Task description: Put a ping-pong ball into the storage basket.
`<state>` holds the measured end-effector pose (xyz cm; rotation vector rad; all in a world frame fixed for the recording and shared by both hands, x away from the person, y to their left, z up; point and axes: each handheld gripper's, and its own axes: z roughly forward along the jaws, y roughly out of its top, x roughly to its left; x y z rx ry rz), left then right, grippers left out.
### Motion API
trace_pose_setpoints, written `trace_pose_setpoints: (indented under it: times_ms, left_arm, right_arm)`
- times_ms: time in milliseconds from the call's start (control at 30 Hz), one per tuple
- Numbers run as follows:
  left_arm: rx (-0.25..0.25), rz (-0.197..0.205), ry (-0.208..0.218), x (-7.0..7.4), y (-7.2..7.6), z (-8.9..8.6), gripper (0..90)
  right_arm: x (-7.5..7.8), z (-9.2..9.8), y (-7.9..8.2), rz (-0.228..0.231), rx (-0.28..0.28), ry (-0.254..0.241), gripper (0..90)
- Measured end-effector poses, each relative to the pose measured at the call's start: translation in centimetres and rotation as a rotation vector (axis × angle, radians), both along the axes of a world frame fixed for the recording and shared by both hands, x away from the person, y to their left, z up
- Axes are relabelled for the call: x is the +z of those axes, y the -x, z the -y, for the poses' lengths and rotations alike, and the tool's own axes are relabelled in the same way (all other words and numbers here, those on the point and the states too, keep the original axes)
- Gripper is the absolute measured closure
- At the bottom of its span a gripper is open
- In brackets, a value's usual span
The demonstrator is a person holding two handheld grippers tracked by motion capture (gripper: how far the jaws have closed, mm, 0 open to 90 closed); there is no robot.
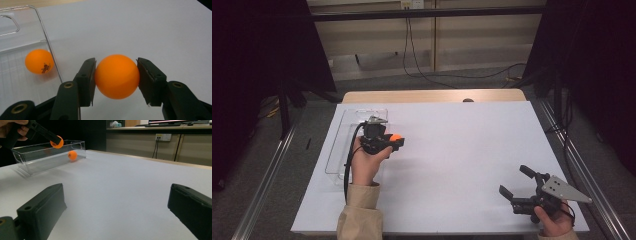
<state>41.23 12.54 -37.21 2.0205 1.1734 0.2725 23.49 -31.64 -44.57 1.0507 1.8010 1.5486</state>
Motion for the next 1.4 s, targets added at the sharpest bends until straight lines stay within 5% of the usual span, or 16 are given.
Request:
trace_pose_setpoints:
  times_ms: [1400]
  left_arm:
    - [0.036,0.012,0.018,0.5,0.1,-1.8,51.0]
  right_arm:
    - [0.0,-0.1,0.0,-0.003,0.002,-0.002,0.7]
